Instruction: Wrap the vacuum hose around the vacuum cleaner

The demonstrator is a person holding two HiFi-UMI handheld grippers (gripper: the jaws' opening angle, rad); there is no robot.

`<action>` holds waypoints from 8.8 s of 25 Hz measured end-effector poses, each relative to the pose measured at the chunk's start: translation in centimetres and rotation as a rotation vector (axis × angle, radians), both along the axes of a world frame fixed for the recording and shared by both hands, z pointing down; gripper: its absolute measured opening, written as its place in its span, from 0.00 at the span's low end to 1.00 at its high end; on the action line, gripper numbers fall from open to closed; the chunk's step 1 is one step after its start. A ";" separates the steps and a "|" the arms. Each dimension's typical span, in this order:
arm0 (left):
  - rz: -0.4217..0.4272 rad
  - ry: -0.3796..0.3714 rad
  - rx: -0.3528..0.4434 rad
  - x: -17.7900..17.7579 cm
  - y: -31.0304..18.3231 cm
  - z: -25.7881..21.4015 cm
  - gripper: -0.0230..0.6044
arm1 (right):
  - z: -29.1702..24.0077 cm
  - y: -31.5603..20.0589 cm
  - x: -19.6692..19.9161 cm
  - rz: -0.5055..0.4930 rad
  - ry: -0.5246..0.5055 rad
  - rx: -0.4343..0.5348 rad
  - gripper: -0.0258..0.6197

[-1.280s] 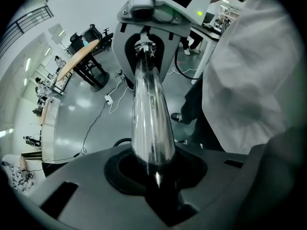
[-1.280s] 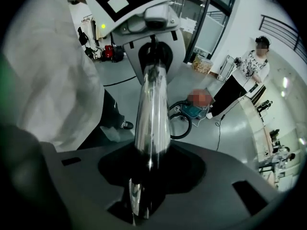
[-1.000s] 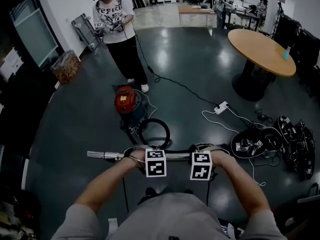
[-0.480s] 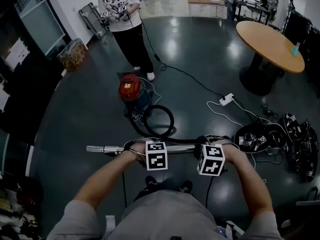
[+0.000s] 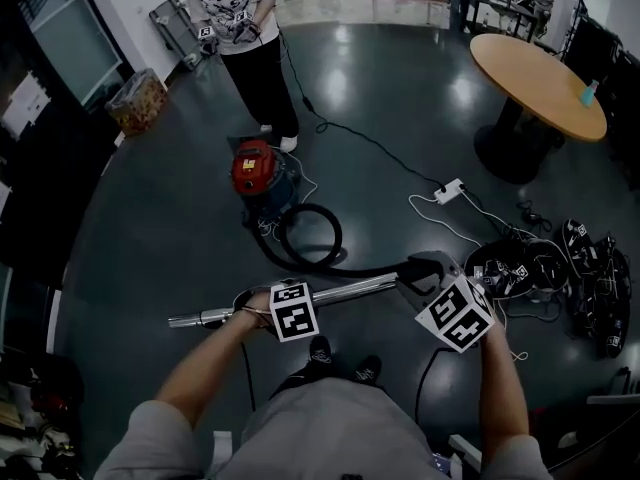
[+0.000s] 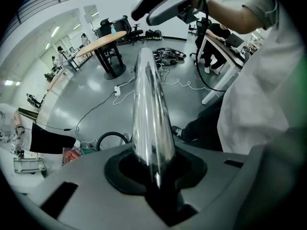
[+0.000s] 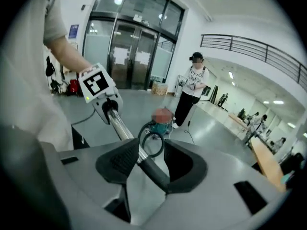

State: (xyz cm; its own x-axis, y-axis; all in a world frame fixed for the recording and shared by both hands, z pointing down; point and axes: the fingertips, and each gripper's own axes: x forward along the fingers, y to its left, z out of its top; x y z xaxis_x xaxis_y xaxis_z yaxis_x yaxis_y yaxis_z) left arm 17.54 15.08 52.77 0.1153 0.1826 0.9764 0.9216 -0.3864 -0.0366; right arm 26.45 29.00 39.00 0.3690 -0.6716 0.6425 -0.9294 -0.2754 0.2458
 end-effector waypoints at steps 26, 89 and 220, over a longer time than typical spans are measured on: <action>-0.495 0.163 -0.451 2.7 -13.3 -2.6 0.22 | -1.6 -19.2 -1.2 0.154 -0.522 0.655 0.05; -0.716 0.228 -0.460 1.1 -14.7 -3.9 0.50 | 3.8 -31.3 7.3 -0.040 -0.726 0.523 0.20; -0.874 0.121 -0.441 40.3 -9.9 20.5 0.34 | 41.7 -20.7 42.1 -1.410 0.399 -0.927 0.18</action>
